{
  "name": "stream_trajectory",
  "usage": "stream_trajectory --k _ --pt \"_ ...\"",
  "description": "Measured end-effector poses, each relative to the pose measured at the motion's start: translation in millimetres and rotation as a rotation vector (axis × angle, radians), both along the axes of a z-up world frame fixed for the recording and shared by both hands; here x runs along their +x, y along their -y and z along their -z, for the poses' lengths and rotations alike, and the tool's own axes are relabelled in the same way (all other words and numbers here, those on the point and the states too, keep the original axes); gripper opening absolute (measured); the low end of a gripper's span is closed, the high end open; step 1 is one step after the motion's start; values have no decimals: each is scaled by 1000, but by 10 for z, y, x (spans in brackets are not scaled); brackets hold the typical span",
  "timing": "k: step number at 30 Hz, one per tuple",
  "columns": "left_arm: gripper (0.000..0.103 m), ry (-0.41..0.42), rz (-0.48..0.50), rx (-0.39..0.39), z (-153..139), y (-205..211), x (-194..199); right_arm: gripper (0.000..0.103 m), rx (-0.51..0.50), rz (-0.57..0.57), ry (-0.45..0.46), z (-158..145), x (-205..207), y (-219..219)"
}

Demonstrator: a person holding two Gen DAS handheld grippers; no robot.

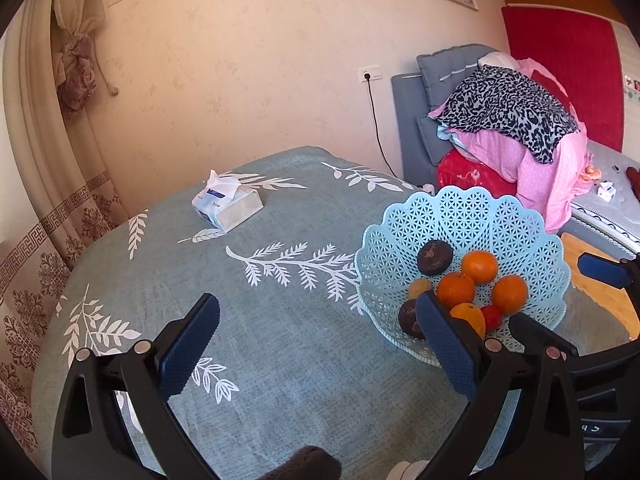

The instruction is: Organize fruits

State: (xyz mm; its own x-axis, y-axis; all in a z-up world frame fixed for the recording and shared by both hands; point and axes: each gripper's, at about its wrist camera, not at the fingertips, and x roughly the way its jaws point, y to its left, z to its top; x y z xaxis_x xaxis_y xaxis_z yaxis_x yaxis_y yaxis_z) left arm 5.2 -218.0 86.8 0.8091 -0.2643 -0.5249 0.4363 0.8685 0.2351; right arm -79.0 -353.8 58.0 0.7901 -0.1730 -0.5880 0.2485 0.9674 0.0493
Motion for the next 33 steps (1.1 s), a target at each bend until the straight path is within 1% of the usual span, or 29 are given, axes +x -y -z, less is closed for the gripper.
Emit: stream_trajectory --k 8,16,20,25,28,33 --pt "98 -7 -14 22 55 34 27 100 4 2 -8 32 11 25" --pt "98 15 -9 46 58 85 1 100 13 10 -10 48 7 53" --pt "98 10 -9 46 62 90 9 100 18 11 -9 52 3 62" --pt "98 -25 -13 25 74 44 40 100 25 10 -4 41 -4 64" --pt "98 -33 -29 22 77 -9 53 100 32 4 -2 24 -12 53" --pt "98 -110 -88 -18 124 -242 146 100 46 -12 -5 -6 7 -20"
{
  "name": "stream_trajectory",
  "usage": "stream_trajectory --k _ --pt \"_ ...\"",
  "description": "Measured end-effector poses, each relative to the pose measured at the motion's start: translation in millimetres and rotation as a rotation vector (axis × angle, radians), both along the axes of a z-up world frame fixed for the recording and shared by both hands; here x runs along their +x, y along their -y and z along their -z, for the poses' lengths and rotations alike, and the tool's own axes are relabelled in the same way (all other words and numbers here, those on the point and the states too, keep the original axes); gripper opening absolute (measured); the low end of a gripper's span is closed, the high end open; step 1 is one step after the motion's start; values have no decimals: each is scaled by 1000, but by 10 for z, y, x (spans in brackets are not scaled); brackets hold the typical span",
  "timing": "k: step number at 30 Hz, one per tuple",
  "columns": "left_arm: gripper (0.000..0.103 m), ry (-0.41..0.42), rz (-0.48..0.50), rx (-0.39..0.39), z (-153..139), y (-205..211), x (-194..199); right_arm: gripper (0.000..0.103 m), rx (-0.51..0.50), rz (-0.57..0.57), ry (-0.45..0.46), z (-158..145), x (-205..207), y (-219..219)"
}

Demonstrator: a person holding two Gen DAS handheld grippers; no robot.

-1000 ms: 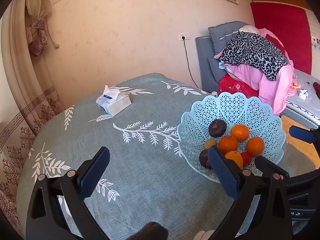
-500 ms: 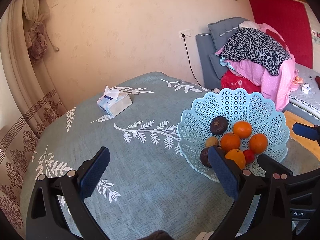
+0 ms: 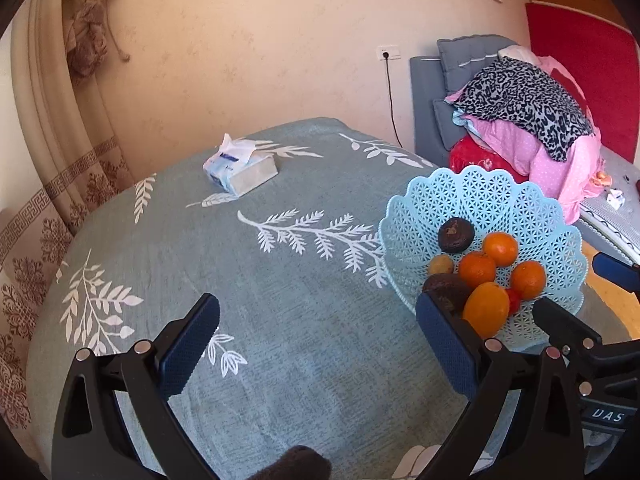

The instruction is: Organize fruits

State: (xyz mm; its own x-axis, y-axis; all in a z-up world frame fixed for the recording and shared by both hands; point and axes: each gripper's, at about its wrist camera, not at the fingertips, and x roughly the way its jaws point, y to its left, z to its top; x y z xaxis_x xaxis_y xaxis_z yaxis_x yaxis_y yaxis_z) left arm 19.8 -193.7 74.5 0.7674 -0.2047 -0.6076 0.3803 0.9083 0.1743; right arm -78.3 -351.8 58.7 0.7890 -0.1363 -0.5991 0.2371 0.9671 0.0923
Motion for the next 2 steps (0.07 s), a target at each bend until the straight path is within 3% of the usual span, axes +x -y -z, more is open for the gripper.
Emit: stream_trajectory --k 2 --pt "98 -26 -40 -9 52 -157 39 100 3 -16 4 -32 21 -68"
